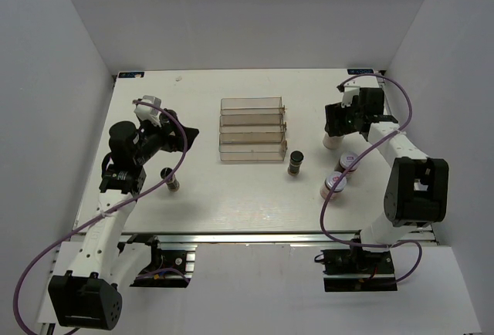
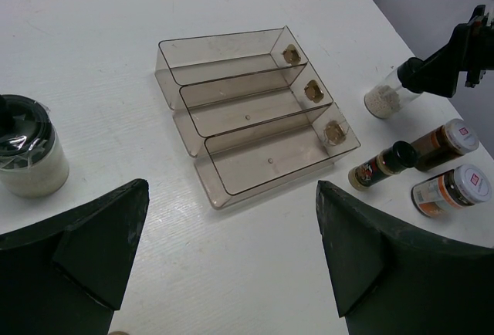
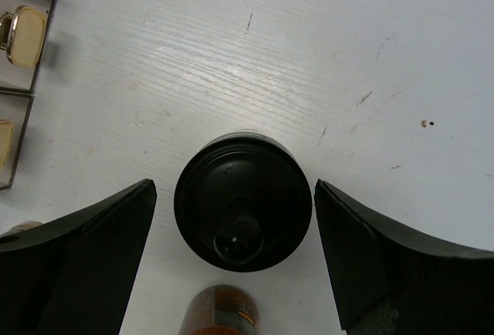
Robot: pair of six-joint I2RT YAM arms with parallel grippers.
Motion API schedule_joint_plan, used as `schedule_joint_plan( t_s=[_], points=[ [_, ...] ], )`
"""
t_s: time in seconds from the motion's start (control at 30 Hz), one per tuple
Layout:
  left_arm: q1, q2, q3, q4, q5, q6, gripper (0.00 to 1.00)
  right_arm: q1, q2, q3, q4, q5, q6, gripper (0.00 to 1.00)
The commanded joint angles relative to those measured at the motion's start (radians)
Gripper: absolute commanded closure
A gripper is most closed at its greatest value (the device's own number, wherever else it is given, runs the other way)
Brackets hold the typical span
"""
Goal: Organize the condiment bottles
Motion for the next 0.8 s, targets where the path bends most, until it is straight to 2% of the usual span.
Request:
schedule_joint_plan(
  t_s=[0.0,0.27,0.37,0.4,0.47,0.53,0.67,0.7,0.73,0.77],
  points=[
    [0.000,0.000,0.005,-0.008,0.012,0.007,0.02,-0.002,0.023,0.050,0.040,-0.007,0.011,0.12],
    [0.000,0.000,0.006,-0.008,0.011,0.008,0.02,-0.002,0.030,0.034,0.052,-0.019,0.012,0.22],
    [0.000,0.001,0.006,-0.008,0.011,0.008,0.02,-0.001,0.038,0.035,0.049,-0.018,0.011,0.33],
    [0.000,-0.002,0.008,-0.010,0.011,0.007,0.02,-0.002,0.038,0.034,0.052,-0.019,0.009,0.40],
    [0.000,-0.002,0.005,-0.008,0.011,0.007,0.02,-0.002,0.044,0.035,0.051,-0.019,0.006,0.48],
    [0.000,-0.004,0.005,-0.008,0.011,0.007,0.02,-0.002,0.043,0.035,0.049,-0.021,0.003,0.62],
    [0.001,-0.004,0.005,-0.008,0.012,0.007,0.02,-0.002,0.027,0.049,0.046,-0.022,-0.014,0.79],
    [0.000,-0.004,0.005,-0.008,0.012,0.007,0.02,-0.002,0.018,0.057,0.043,-0.027,-0.021,0.87],
    [0.000,-0.004,0.005,-0.008,0.012,0.007,0.02,-0.002,0.014,0.064,0.038,-0.034,-0.027,0.89],
    [0.000,-0.005,0.005,-0.008,0.014,0.007,0.02,-0.001,0.009,0.075,0.026,-0.041,-0.032,0.99]
  ],
)
